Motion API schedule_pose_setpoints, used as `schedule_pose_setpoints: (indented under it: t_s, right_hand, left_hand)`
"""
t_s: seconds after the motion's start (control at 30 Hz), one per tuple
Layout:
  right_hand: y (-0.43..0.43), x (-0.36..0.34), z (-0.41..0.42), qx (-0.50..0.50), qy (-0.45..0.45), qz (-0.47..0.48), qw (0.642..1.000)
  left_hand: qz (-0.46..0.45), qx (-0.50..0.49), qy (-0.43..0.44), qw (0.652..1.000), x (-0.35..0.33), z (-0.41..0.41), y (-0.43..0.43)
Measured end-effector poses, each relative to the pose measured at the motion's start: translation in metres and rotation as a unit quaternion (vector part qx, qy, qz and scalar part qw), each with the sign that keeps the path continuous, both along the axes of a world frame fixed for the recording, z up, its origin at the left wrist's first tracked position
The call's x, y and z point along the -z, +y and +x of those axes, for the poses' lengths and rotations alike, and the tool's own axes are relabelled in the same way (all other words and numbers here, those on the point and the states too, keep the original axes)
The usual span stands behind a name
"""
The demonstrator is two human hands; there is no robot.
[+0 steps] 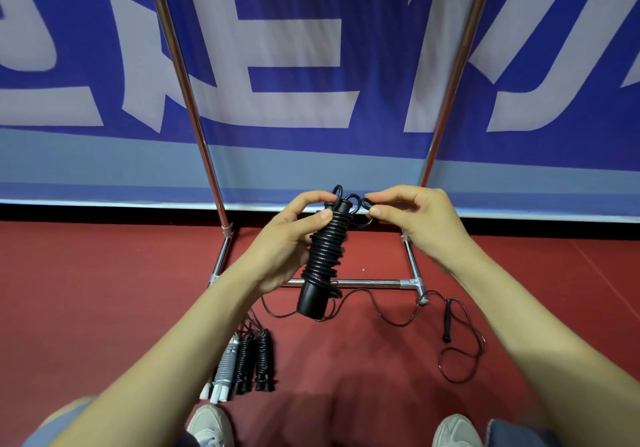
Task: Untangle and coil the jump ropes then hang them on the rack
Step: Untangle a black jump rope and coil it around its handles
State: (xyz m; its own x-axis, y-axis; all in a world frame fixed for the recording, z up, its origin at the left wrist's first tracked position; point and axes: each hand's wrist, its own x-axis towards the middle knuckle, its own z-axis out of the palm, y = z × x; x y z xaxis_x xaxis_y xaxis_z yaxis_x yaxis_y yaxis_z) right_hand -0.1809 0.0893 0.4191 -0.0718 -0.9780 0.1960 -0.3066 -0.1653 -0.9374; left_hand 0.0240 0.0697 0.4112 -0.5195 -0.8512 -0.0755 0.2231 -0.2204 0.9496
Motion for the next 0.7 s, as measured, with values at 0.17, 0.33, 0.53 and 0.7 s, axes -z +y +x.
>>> schedule_pose_setpoints:
  t_s: [0.17, 0.33, 0.53, 0.7]
  right_hand:
    - [0.000, -0.002, 0.003, -0.020, -0.045, -0.034, 0.998]
    - [0.002, -0.007, -0.002, -0.099, -0.037, -0.010, 0.994]
    - [0.003, -0.011, -0.009, -0.126, -0.030, 0.005, 0.992]
    - [0.003, -0.003, 0.000, -0.111, -0.058, -0.029, 0.992]
  left_hand:
    - [0.021, 0.008, 0.015, 1.000, 0.001, 0.000, 0.000]
    - [0.052, 0.020, 0.037, 0.998, 0.006, 0.002, -0.002]
    - [0.065, 0.023, 0.058, 0.996, 0.006, -0.003, 0.002]
    - [0.102, 0.030, 0.071, 0.992, 0.008, -0.006, 0.003]
